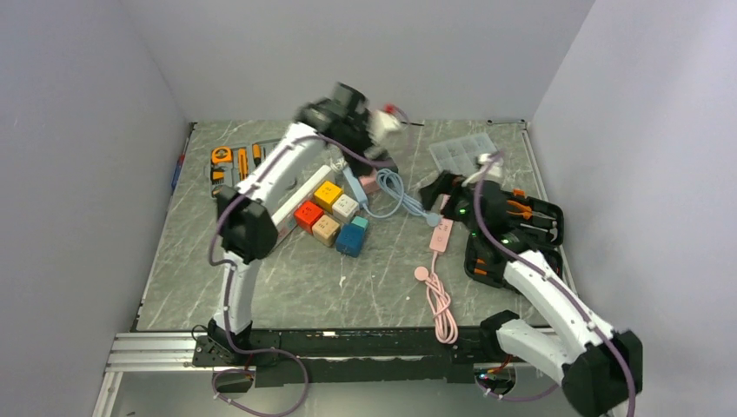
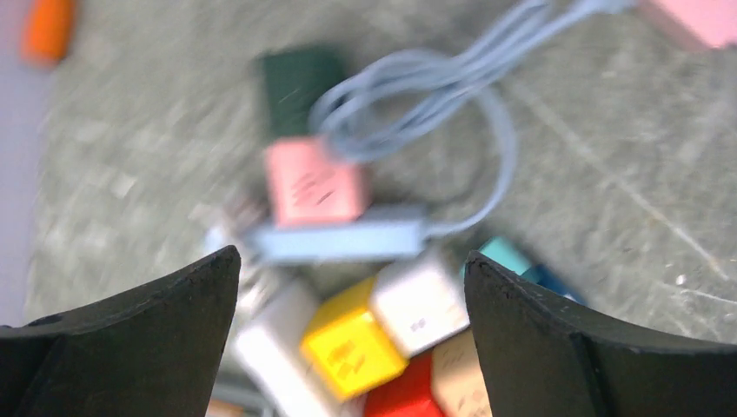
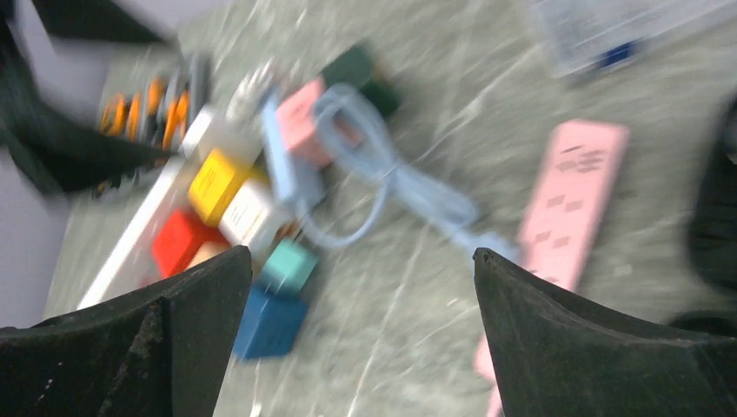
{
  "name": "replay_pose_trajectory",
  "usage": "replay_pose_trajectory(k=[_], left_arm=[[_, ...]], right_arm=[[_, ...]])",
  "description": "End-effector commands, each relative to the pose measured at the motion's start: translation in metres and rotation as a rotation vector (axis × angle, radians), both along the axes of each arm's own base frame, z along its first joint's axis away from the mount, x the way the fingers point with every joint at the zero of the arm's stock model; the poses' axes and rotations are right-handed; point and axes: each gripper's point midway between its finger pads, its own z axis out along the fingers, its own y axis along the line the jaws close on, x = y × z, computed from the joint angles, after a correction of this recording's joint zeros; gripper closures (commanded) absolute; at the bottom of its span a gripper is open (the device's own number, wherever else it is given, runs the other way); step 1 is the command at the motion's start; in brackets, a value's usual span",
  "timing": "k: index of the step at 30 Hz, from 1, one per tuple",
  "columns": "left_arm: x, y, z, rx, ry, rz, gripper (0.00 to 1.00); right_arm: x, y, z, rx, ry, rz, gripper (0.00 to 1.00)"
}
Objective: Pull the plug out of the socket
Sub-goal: Place the plug at the center of the board, then remove the plug from the socket.
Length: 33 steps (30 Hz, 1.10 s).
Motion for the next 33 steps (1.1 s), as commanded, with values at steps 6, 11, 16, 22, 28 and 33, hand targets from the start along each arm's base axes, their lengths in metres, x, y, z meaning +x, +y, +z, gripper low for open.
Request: replay_pose_trajectory(k=[6, 11, 16, 22, 28, 33], left_arm=[[-0.003, 0.211, 0.085, -0.209, 0.147, 0.539, 0.01], [-0.040, 0.263, 0.088, -0.250, 0.113, 0.653, 0.01], [-0.067, 0.279, 0.064, -0.189, 0.201, 0.705, 0.01], [-0.080, 0.281, 0.059, -0.189, 0.205, 0.724, 0.01], [-0.088, 0.280, 0.058, -0.191, 0.208, 0.724, 0.01], [-0.090, 0.278, 0.058, -0.201, 0.222, 0.717, 0.01]], right_arm=[[-0.026, 0.142, -0.051, -0.195, 0.174, 0.333, 0.00], [-0.031, 0.202, -0.079, -0.272, 0.233, 0.433, 0.00], [-0.026, 0.235, -0.105, -0.358, 0.291, 0.458, 0.00], [-0.025, 0.235, -0.144, -0.450, 0.365, 0.416, 0.00], [-0.026, 0.226, -0.158, -0.490, 0.384, 0.378, 0.09], [-0.034, 0.211, -0.158, -0.505, 0.385, 0.371, 0.19]])
